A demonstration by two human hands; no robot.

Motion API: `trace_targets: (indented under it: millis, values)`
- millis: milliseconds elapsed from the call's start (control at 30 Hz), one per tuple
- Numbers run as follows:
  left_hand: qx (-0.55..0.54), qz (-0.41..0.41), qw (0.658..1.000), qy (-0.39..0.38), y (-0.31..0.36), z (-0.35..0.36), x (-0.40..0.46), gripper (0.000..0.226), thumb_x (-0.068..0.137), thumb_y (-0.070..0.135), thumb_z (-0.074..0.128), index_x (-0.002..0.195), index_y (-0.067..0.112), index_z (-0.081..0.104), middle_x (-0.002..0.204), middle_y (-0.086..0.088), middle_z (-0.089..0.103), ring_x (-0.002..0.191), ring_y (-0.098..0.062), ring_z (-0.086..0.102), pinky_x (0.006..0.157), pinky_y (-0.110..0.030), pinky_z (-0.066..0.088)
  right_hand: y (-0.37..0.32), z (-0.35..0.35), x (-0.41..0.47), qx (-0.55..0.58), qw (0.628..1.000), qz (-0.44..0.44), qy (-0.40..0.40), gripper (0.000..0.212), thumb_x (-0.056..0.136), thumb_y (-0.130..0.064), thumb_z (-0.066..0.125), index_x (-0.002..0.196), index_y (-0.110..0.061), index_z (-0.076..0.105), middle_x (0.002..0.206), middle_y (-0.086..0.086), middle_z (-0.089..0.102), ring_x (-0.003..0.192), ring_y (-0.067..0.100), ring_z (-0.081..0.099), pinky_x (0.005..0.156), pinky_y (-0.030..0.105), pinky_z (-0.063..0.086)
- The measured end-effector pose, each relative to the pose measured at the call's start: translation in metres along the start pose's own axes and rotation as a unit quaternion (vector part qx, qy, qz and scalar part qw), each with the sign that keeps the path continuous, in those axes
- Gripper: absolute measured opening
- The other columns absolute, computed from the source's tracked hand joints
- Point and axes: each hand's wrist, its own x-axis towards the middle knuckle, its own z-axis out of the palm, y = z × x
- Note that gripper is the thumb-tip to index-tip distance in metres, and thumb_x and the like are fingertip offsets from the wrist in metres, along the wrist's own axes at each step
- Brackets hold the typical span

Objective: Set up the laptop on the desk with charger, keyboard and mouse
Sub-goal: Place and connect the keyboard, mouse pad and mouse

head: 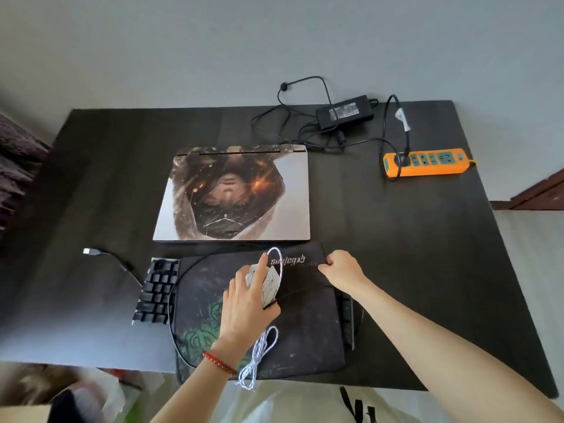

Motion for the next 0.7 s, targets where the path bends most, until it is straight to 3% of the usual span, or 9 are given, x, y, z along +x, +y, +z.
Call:
trace_targets:
  millis: [100, 233, 300, 433, 567, 700]
  values:
    - [0.004, -0.012, 1.0, 0.005, -0.001, 0.002, 0.002, 0.102, 0.064, 0.037, 0.064, 0.144, 0.034, 0.0, 0.128, -0.004, 0.039, 0.109, -0.028, 0.046, 0.09, -0.041, 0.043, -0.011, -0.013, -0.004, 0.068, 0.992, -0.082, 0.064, 0.012, 0.095, -0.023, 0.046, 0.098, -0.011, 0.045, 0.088, 0.005, 0.055, 0.085, 0.029, 0.055, 0.073, 0.039, 0.042]
    - [0.038, -0.024, 0.999, -0.012, 0.005, 0.003, 0.013, 0.091, 0.068, 0.037, 0.061, 0.144, 0.03, 0.013, 0.129, -0.007, 0.039, 0.108, -0.029, 0.044, 0.088, -0.042, 0.043, -0.019, -0.06, -0.009, 0.137, 0.946, -0.164, 0.244, 0.007, 0.096, -0.013, 0.041, 0.103, -0.012, 0.042, 0.079, -0.007, 0.049, 0.076, 0.023, 0.05, 0.07, 0.035, 0.038]
    - [0.056, -0.025, 0.998, -0.023, 0.011, 0.005, 0.018, 0.085, 0.07, 0.037, 0.059, 0.144, 0.029, 0.017, 0.13, -0.006, 0.038, 0.108, -0.029, 0.043, 0.088, -0.042, 0.043, -0.008, -0.086, -0.008, 0.165, 0.92, -0.153, 0.321, 0.009, 0.097, -0.011, 0.04, 0.105, -0.01, 0.044, 0.076, -0.012, 0.046, 0.069, 0.013, 0.048, 0.068, 0.031, 0.035]
    - [0.082, -0.01, 0.995, -0.061, 0.025, 0.011, 0.026, 0.088, 0.072, 0.041, 0.058, 0.144, 0.034, 0.008, 0.148, -0.008, 0.02, 0.13, -0.031, 0.026, 0.1, -0.047, 0.035, 0.046, -0.118, -0.003, 0.161, 0.901, -0.079, 0.396, 0.018, 0.097, -0.009, 0.039, 0.113, -0.009, 0.046, 0.098, 0.008, 0.057, 0.085, 0.019, 0.051, 0.075, 0.034, 0.04]
    - [0.128, 0.063, 0.979, -0.146, 0.04, 0.017, 0.036, 0.113, 0.057, 0.081, 0.052, 0.142, 0.041, -0.01, 0.156, -0.005, -0.011, 0.143, -0.028, -0.006, 0.111, -0.059, 0.009, 0.102, -0.127, 0.003, 0.12, 0.896, -0.013, 0.428, 0.023, 0.098, -0.012, 0.037, 0.119, -0.01, 0.047, 0.106, 0.019, 0.063, 0.096, 0.037, 0.058, 0.073, 0.033, 0.038]
    - [0.092, 0.088, 0.963, -0.237, 0.075, 0.025, 0.064, 0.126, 0.032, 0.101, 0.026, 0.141, 0.047, -0.005, 0.156, 0.005, -0.015, 0.143, -0.021, -0.017, 0.11, -0.061, -0.003, 0.144, -0.141, 0.014, 0.053, 0.899, 0.011, 0.434, 0.025, 0.098, -0.014, 0.038, 0.121, -0.011, 0.047, 0.099, 0.022, 0.066, 0.089, 0.043, 0.061, 0.067, 0.036, 0.038]
